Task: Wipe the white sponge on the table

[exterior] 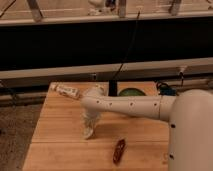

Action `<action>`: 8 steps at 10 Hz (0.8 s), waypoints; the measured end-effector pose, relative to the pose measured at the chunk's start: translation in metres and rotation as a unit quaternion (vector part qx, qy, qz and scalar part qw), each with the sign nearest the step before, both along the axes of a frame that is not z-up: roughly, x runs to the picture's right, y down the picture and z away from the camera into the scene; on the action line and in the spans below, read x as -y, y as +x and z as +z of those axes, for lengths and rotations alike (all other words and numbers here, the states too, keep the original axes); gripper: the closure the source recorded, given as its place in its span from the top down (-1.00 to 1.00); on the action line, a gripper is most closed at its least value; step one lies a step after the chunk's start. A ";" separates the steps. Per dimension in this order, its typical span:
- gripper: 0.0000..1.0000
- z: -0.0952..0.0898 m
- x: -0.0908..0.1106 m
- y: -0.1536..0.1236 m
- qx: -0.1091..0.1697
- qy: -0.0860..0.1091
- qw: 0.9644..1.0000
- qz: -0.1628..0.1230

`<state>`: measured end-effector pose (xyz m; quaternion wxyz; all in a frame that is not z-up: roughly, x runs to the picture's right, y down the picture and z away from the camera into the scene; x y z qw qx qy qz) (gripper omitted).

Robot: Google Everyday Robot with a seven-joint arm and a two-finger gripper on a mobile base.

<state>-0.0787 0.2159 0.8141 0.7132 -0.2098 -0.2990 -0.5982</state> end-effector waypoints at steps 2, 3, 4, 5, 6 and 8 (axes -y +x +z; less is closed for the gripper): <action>-1.00 -0.010 -0.011 0.013 -0.008 -0.004 1.000 -0.002; -1.00 -0.016 -0.016 0.015 -0.008 -0.007 1.000 -0.004; -1.00 -0.021 -0.020 0.015 -0.006 -0.009 1.000 -0.007; -1.00 -0.029 -0.028 0.012 0.001 -0.013 1.000 -0.013; -1.00 -0.034 -0.034 0.006 0.009 -0.016 1.000 -0.018; -1.00 -0.038 -0.042 -0.015 0.030 -0.022 0.999 -0.032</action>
